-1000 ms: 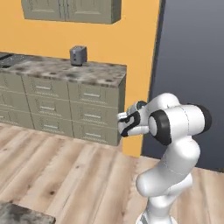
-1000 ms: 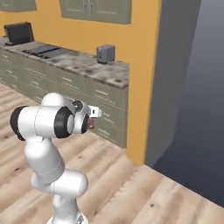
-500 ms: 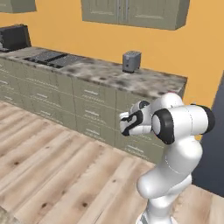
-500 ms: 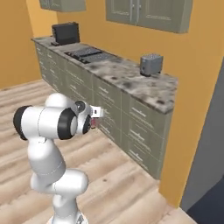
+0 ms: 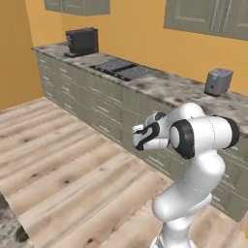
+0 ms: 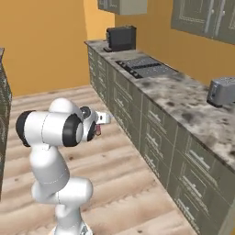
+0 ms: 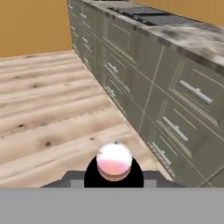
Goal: Place the large bottle from the dining counter next to the other large bottle outside the sink, and place the small bottle from the dining counter next to the other small bottle inside the sink.
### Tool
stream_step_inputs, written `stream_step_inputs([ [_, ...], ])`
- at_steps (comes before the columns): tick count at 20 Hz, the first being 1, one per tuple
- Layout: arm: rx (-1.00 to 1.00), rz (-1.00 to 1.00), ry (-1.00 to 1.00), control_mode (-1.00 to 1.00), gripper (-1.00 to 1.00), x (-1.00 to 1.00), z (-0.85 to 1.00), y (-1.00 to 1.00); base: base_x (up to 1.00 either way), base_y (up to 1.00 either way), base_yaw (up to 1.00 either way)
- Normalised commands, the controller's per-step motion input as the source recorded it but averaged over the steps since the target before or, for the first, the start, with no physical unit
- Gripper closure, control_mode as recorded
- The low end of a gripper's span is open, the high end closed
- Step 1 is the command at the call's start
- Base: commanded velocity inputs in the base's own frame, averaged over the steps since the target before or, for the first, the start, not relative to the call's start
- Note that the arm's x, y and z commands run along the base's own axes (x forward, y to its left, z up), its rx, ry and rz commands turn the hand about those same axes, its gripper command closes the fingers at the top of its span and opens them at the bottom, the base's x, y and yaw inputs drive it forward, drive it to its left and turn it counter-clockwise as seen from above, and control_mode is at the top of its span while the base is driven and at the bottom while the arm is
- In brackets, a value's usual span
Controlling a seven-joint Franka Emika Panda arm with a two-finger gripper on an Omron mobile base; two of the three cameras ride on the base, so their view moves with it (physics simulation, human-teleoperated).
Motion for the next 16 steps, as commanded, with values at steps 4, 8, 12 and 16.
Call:
stream_step_inputs([
  [4,0.00,0.00,0.00,1.00,1.00,0.00,0.00,0.00,1.00,0.00,0.41],
  [8,0.00,0.00,0.00,1.00,1.00,0.00,0.00,0.00,1.00,0.00,0.41],
  [12,0.00,0.00,0.00,1.00,1.00,0.00,0.00,0.00,1.00,0.00,0.41],
  [16,0.00,0.00,0.00,1.00,1.00,0.00,0.00,0.00,1.00,0.00,0.40],
])
